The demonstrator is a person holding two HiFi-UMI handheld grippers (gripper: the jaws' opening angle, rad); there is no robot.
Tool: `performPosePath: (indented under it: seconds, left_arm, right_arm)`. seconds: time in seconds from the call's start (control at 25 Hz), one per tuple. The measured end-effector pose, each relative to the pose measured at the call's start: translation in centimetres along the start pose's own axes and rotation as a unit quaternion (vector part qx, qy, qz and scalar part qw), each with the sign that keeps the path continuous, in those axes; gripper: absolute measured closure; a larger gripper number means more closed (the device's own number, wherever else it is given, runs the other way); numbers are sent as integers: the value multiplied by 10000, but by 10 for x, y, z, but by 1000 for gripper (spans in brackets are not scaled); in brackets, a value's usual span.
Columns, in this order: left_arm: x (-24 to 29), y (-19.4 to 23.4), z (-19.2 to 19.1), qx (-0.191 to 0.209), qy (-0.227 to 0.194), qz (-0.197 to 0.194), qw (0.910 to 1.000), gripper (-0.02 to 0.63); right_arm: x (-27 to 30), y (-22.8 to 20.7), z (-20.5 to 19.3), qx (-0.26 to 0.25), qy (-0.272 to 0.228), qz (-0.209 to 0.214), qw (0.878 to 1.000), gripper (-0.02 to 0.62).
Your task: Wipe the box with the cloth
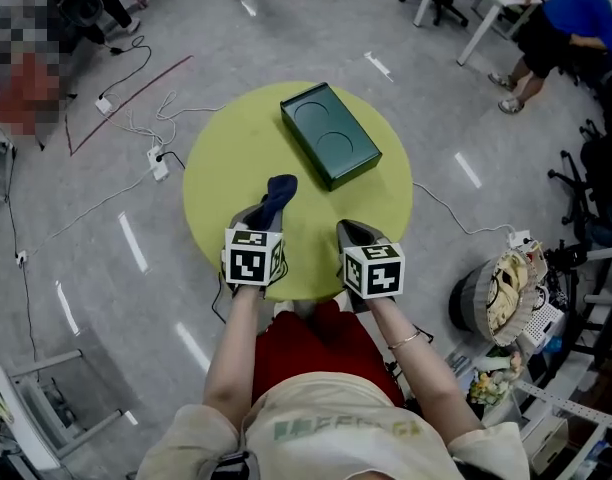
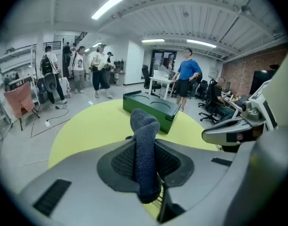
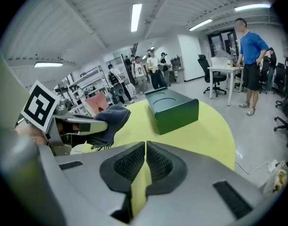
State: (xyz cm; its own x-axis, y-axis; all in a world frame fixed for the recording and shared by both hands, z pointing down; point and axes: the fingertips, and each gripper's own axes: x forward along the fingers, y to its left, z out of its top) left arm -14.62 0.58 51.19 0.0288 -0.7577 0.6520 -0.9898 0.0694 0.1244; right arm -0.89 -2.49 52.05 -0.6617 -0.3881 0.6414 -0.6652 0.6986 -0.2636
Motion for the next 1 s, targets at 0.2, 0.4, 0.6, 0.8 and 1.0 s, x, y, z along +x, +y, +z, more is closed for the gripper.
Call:
performPosePath:
  seconds: [0.2,0.4,0.6,0.8,1.0]
  left_arm:
    - [-33,12,8,15,-533,-110,9985,522]
    - [-68,30,30,99,-1145,-153,9933,522]
    - [-107,42,43,94,-1618,-284,9864,522]
    - [-142,47,51,220,-1934,-332,9803,522]
    - [-160,52,60,267,-2141,-445,9754,522]
  right_arm:
    - [-9,39,25,-243,-485,80,9985,555]
    - [-19,78,50,-322,-995,147,9944,555]
    - [-32,110,69,-255,-1426,171,9893,557]
    - [-52,129,83,-194,-1854,130,9824,557]
    - [-67,138,98,-231,-2168,26,9759,558]
